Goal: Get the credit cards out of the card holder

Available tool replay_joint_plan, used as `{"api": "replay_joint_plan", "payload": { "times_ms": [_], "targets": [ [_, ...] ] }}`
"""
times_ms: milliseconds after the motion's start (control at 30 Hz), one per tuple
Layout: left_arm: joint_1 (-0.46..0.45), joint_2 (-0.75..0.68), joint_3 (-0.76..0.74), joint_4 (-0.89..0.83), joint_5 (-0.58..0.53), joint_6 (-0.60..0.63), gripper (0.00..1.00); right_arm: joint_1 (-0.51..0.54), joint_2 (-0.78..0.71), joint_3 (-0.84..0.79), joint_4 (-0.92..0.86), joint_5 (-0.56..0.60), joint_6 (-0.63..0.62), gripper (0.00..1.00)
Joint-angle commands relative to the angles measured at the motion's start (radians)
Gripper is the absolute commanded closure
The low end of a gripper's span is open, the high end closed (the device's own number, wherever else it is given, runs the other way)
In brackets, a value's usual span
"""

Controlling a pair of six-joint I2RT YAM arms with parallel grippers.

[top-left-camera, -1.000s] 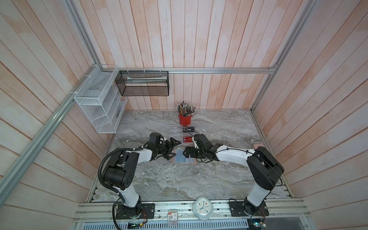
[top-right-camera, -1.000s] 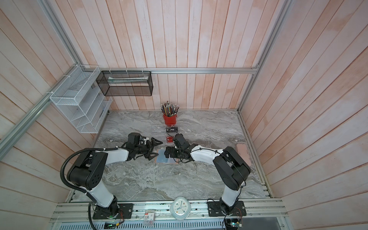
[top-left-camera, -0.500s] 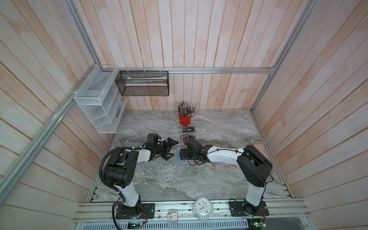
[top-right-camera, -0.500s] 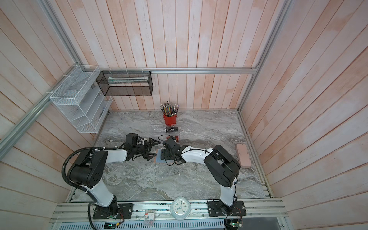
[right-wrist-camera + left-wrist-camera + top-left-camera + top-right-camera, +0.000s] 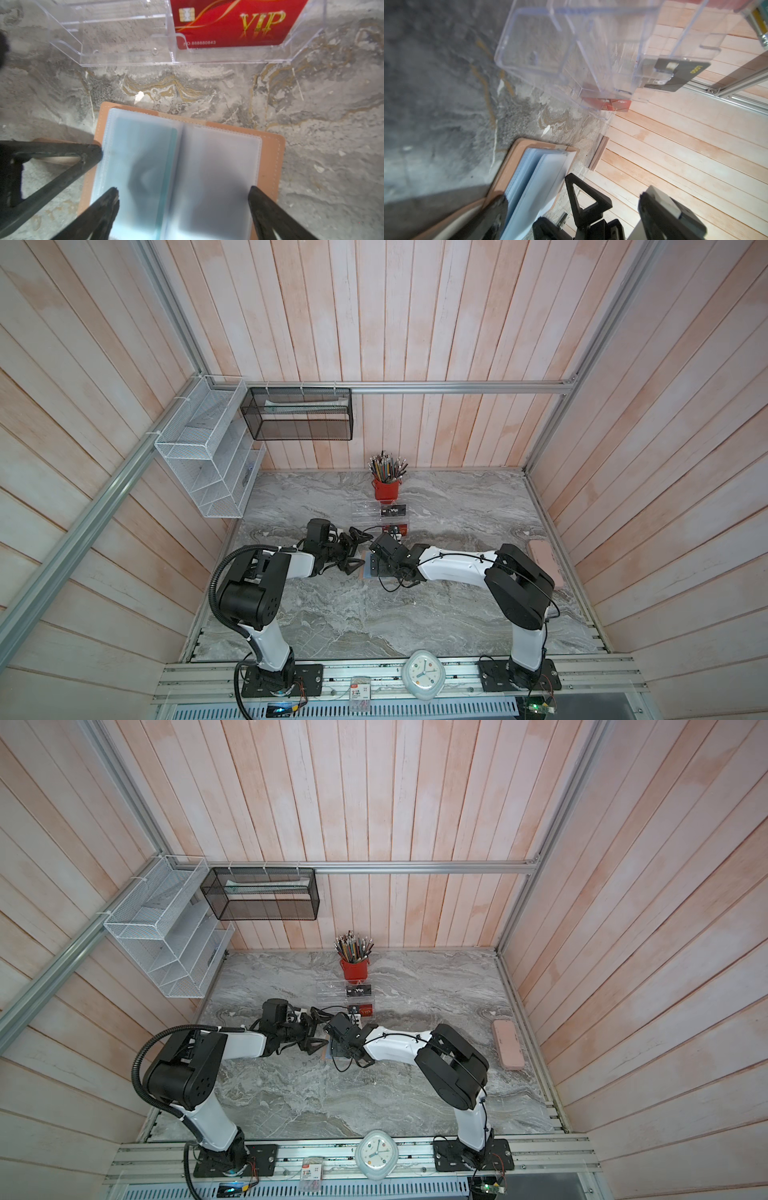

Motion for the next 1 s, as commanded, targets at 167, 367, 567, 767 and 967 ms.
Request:
{"api": "replay_joint_plan", "payload": {
  "times_ms": [167,367,567,767,967],
  "targets": [
    [0.012,0.04,-0.046,0.05,0.028,-0.038,0.0,0.02,0.033,0.04,-0.045,0.035,0.006,0.02],
    [0.014,0.044,-0.043,0.046,0.032,-0.035,0.0,0.043,0.068,0.091,-0.062,0.052,-0.01,0.02],
    [0.018,0.053,-0.051,0.062,0.034,-0.046,0.0,0.043,0.13,0.164,-0.133,0.073,0.01,0.02],
    [0.026,0.06,-0.061,0.08,0.042,-0.058,0.0,0.043,0.153,0.168,-0.136,0.071,0.026,0.02],
    [0.029,0.072,-0.06,0.081,0.046,-0.053,0.0,0.042,0.121,0.124,-0.116,0.079,0.039,0.02]
  ]
}}
